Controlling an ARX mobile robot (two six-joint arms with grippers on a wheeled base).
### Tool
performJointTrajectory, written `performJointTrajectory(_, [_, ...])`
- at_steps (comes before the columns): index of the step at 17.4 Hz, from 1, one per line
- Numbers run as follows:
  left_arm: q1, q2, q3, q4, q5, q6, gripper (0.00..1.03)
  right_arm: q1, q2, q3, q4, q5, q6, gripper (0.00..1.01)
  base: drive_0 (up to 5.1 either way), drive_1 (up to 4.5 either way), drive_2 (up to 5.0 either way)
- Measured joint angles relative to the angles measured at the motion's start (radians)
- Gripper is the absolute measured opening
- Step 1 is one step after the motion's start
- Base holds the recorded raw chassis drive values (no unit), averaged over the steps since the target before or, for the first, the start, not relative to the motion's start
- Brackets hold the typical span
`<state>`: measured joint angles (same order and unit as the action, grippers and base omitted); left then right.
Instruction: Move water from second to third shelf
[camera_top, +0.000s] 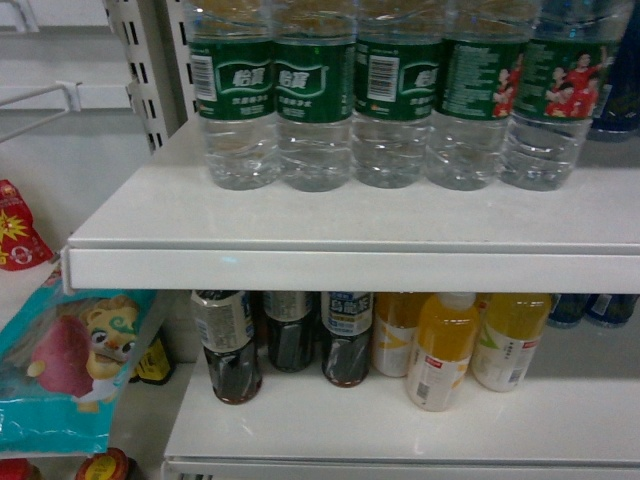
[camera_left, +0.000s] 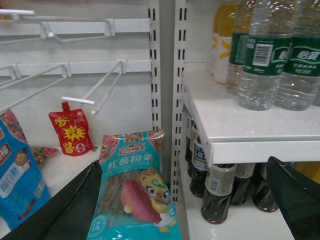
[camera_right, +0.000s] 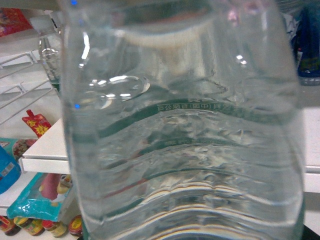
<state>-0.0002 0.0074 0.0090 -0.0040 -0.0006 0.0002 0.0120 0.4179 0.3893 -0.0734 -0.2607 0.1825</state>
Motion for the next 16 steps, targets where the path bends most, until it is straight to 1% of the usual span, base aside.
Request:
performJointTrajectory(5, [0.000, 0.000, 0.000, 0.003, 0.000, 0.000, 0.98, 0.001, 0.000, 0.000, -0.002, -0.001, 0.000, 0.42, -4.4, 2.24, 2.2])
performJointTrajectory(7, [0.000, 0.000, 0.000, -0.002, -0.004, 0.000, 0.98, 0.002, 0.003, 0.000, 0.007, -0.018, 0.000, 0.42, -4.3, 2.34, 2.3])
performJointTrajectory(8, [0.000, 0.000, 0.000, 0.002, -0.001, 0.000, 0.98, 0.001, 0.002, 0.000, -0.002, -0.016, 0.000, 0.42, 0.0, 0.00, 0.0])
performJointTrajectory(9, [0.000, 0.000, 0.000, 0.000, -0.002, 0.000, 0.98, 0.000, 0.002, 0.000, -0.001, 0.002, 0.000, 0.42, 0.0, 0.00, 0.0])
performJointTrajectory(16, [0.000, 0.000, 0.000, 0.001, 0.000, 0.000, 0.98, 0.000, 0.001, 0.000, 0.000, 0.002, 0.000, 0.42, 0.0, 0.00, 0.0])
